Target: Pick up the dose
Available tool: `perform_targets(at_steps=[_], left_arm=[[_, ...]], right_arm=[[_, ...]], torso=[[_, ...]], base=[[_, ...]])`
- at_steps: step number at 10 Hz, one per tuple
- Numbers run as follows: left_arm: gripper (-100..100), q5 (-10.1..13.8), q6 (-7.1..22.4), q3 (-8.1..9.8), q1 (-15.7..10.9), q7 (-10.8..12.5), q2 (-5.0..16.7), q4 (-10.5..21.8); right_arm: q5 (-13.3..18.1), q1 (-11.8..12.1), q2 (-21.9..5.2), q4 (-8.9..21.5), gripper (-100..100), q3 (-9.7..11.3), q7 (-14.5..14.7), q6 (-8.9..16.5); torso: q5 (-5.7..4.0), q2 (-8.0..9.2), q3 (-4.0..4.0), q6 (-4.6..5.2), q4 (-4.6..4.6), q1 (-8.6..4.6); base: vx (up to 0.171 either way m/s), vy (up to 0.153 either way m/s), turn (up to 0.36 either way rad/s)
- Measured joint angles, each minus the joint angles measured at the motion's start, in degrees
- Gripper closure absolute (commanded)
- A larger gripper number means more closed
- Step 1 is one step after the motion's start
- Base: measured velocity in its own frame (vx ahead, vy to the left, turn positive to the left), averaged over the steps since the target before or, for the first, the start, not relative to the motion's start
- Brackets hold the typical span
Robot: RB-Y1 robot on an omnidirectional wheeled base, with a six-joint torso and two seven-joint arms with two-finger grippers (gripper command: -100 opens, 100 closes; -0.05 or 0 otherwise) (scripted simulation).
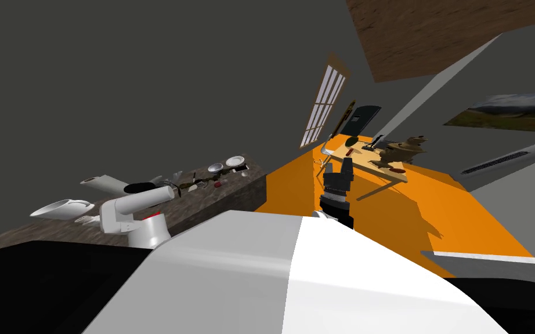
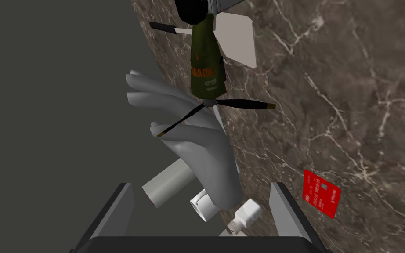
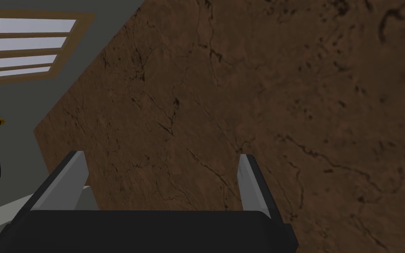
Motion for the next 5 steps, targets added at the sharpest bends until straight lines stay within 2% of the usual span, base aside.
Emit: perform_targets(at_steps=[2,4,5], left_arm=[[-100,0.60,2.63,0.93,-0.37,-0.15,0.23,0.91],[-100,1.25,5.80,2.41,-1.15,-0.22,0.16,1.84],[-100,2.12,7.38,3.68,-1.24,-0.41,-0.02,2.28]], right_arm=[[0.00,0.00,0.00,0.00,0,-0.01,0.00,0.00],[0.00,0.00,0.00,0.00,0,0.00,0.00,0.00],[0.00,0.01,0.00,0.00,0,0.00,0.00,0.00]], torso=[[0.01,0.06,0.03,-0.04,0.01,0.04],[-0.01,-0.02,-0.01,-0.02,-0.01,-0.02],[0.00,-0.11,-0.06,-0.01,-0.02,-0.02]], base=[[0.033,-0.016,-0.051],[0.066,-0.024,-0.115],[0.075,-0.018,-0.068]])
